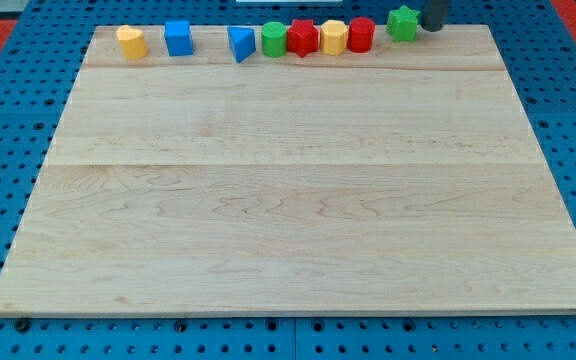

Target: Move your arm to the top left

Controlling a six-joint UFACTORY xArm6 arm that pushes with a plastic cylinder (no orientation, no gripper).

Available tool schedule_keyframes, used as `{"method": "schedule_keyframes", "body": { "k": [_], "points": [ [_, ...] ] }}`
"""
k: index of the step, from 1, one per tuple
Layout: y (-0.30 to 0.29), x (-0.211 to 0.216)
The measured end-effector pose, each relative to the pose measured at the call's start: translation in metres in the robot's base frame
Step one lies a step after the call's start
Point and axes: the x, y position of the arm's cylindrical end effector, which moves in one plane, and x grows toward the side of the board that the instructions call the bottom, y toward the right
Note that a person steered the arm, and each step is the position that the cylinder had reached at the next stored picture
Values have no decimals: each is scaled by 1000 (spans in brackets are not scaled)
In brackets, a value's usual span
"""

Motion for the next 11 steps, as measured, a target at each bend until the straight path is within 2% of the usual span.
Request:
{"method": "schedule_keyframes", "body": {
  "k": [1,2,3,4,5,6,7,8,9,10,11],
  "points": [
    [43,0],
    [55,64],
    [22,162],
    [-127,227],
    [-293,231],
    [-430,204],
    [-519,172],
    [-522,163],
    [-522,110],
    [-506,18],
    [-500,0]
  ]
}}
